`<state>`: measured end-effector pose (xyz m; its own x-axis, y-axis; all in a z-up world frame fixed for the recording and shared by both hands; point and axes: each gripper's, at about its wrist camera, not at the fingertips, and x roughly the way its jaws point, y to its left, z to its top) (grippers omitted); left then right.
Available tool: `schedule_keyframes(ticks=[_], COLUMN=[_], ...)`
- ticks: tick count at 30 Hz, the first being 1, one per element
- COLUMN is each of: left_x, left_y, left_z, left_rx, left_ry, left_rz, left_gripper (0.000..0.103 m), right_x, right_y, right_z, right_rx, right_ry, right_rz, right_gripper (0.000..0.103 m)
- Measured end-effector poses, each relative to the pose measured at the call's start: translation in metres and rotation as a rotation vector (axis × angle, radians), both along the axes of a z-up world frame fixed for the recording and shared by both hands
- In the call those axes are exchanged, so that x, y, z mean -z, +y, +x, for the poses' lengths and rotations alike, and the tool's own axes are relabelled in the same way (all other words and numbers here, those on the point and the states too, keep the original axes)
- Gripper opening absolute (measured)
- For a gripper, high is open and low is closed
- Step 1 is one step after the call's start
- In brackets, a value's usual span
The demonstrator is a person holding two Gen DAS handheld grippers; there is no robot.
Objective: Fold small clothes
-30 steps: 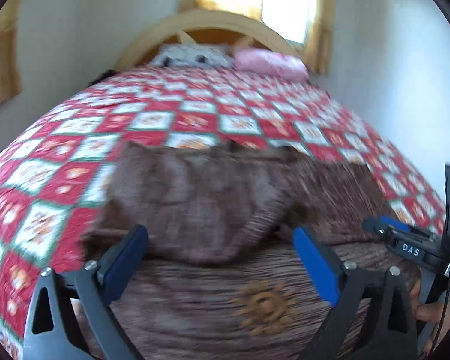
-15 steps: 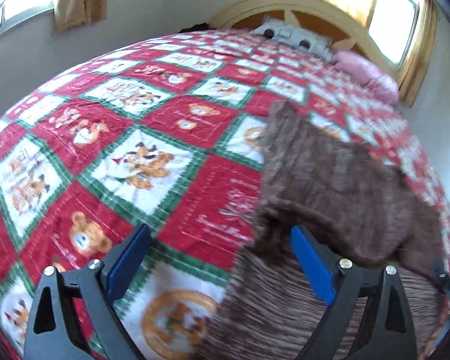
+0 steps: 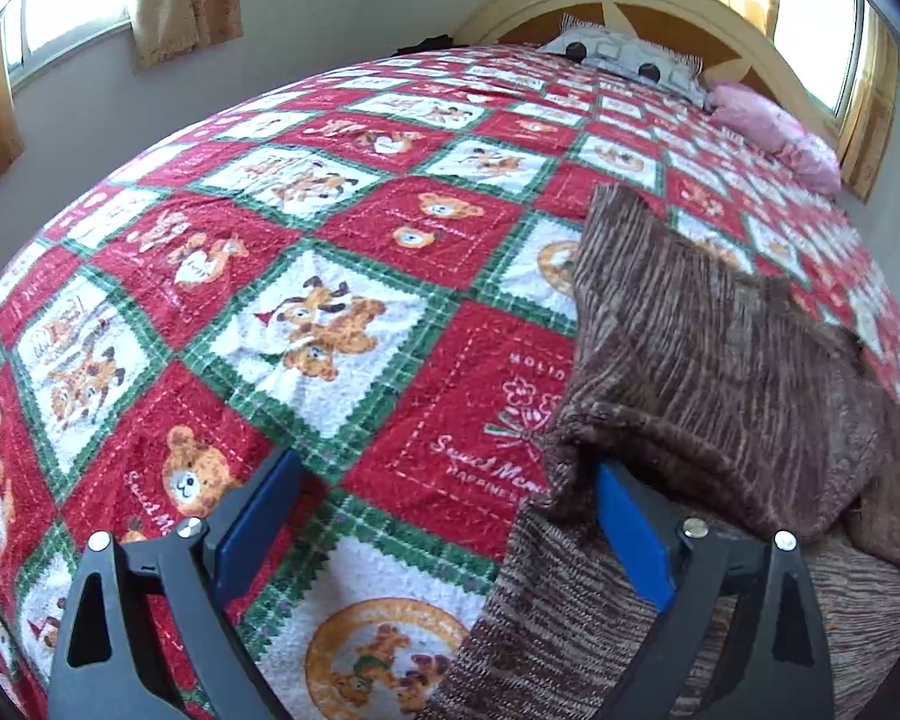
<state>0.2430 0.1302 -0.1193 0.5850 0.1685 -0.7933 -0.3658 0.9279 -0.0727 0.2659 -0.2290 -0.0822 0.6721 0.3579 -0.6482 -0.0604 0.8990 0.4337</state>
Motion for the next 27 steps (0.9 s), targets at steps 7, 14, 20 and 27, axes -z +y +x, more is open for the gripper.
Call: schedule_keyframes(ticks=[7,14,20,27], left_x=[-0.001,-0.002,-0.002,-0.002], left_y=[0.009,0.017,0.019,0.020], left_z=[-0.007,-0.014,-0.016,-0.017], left_rx=[-0.033,-0.065,-0.088,-0.091], left_ry=[-0.033,-0.072,-0.078,-0.079], left_rz=[-0.040,-0.081,-0.079,-0.081], left_gripper=[0.098,0.096,0.095,0.095], right_x=[0.019,0.033,0.030,0.049], right_y=[0.060,0.095,0.085,0.057], right_z=[0.050,0.054,0.037,0.038], right_rx=[-0.070,-0.106,-0.135,-0.139], right_ry=[0.135,0.136,0.080,0.115], right_rz=[0.097,-0.109,-0.180,0.007], right_gripper=[0.054,0.013,0.012,0.020])
